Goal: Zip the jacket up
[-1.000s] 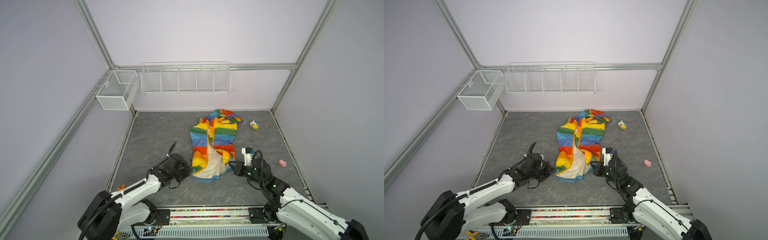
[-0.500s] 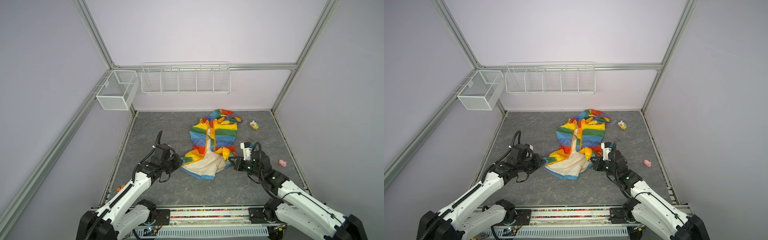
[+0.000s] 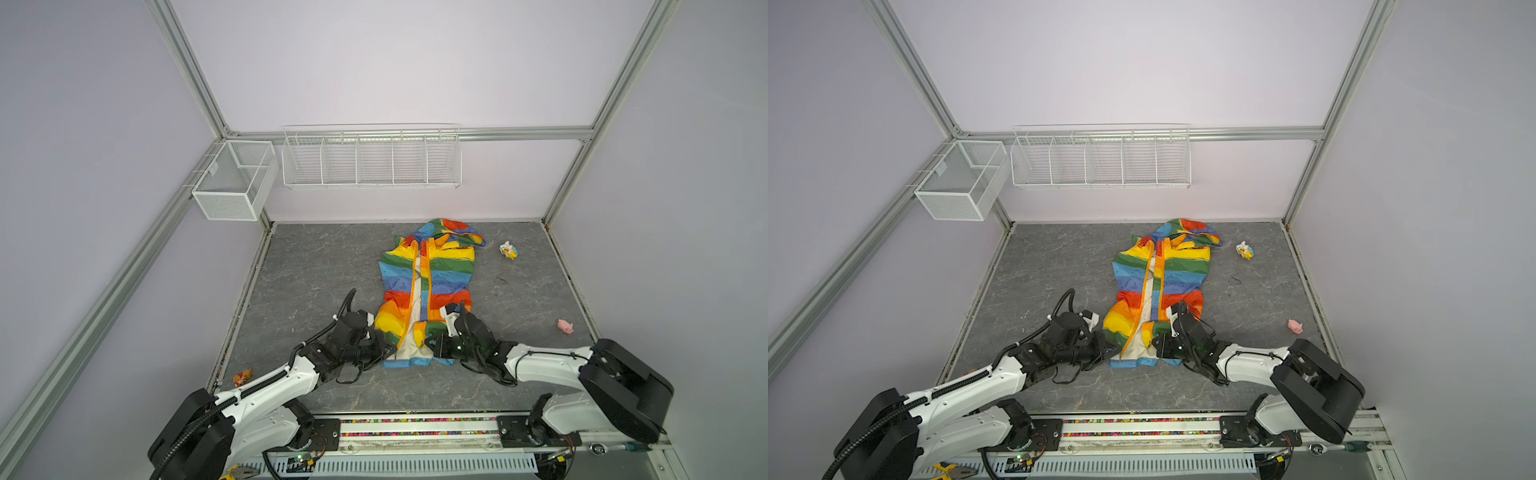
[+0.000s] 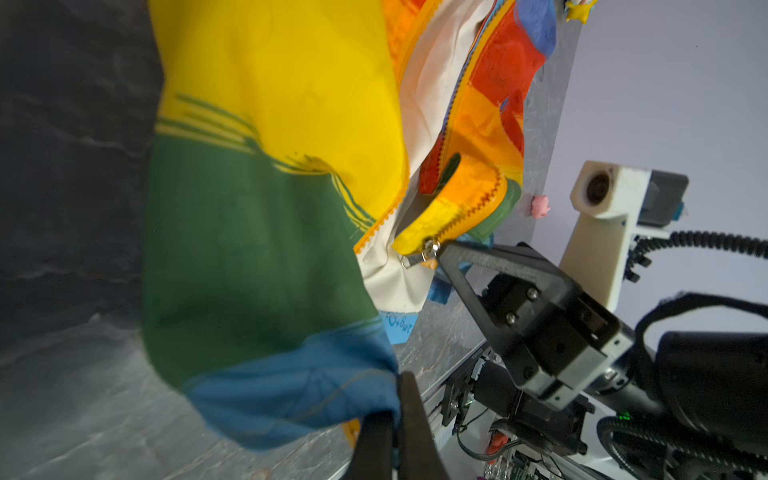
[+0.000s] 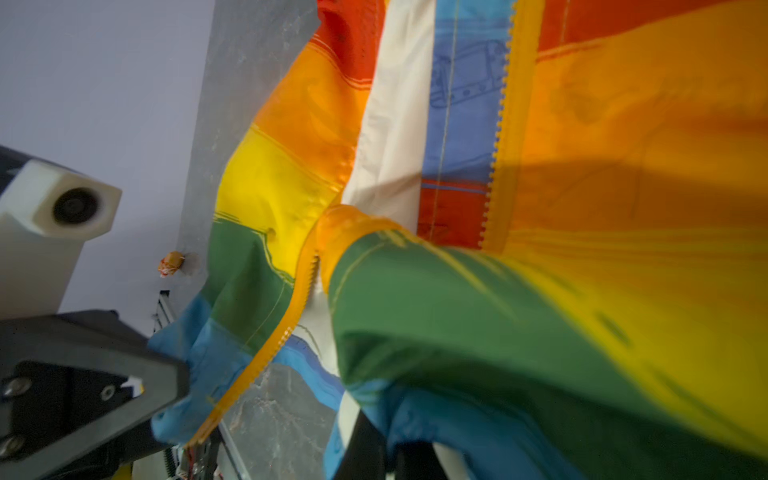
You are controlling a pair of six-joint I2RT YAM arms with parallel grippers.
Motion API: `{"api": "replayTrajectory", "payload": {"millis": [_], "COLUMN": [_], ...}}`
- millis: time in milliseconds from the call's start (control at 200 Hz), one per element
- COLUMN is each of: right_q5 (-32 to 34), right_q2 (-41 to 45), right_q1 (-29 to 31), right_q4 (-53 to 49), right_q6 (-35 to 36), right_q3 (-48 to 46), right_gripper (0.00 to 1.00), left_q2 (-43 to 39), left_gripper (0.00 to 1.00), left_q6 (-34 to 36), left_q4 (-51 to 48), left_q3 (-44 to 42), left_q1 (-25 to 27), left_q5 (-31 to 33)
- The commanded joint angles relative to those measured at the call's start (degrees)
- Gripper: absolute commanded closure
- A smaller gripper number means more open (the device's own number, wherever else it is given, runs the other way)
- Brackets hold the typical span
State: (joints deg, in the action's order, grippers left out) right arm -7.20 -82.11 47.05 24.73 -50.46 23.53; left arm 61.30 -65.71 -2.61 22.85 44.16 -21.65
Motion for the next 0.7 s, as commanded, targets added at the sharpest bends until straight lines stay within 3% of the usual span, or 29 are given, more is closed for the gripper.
{"api": "replayTrajectory", "payload": {"millis": [0,145,205,370,460,565,695], "right_q5": [-0.7,-1.2,-0.7,0.2,0.4,0.6,0.6], "right_q2": [-4.1,-7.1,-7.2,-6.5,-6.1,-6.1,-6.3], "right_q1": [0.5,1.2,1.8,2.3,2.3,2.4,2.4], "right_q4": [9.5,12.7,12.5,11.4,10.8,10.3,10.2], "right_q6": [-3.4,-4.8,-4.8,-4.7,-4.6,-4.5,-4.5], "right_q3": [-0.7,-0.9,-0.9,-0.9,-0.8,-0.7,-0.7], "right_gripper": [0.94,0.94,0.94,0.94,0.94,0.94,0.94], "left_q2": [-1.4,-2.0,-1.2,1.1,2.2,4.0,6.1], "left_gripper": [1.0,1.0,0.95,0.67,0.57,0.55,0.58], "left_q6": [-3.6,0.3,1.6,4.6,6.8,8.9,10.6], "left_q4": [3.0,-1.8,-1.3,1.0,1.2,1.8,4.1], "left_q3": [-3.2,-4.6,-5.0,-5.2,-5.1,-4.9,-5.3], "left_q1": [0.8,0.8,0.8,0.8,0.8,0.8,0.8], "left_q5": [1.3,3.7,3.8,3.1,3.1,2.4,0.9]}}
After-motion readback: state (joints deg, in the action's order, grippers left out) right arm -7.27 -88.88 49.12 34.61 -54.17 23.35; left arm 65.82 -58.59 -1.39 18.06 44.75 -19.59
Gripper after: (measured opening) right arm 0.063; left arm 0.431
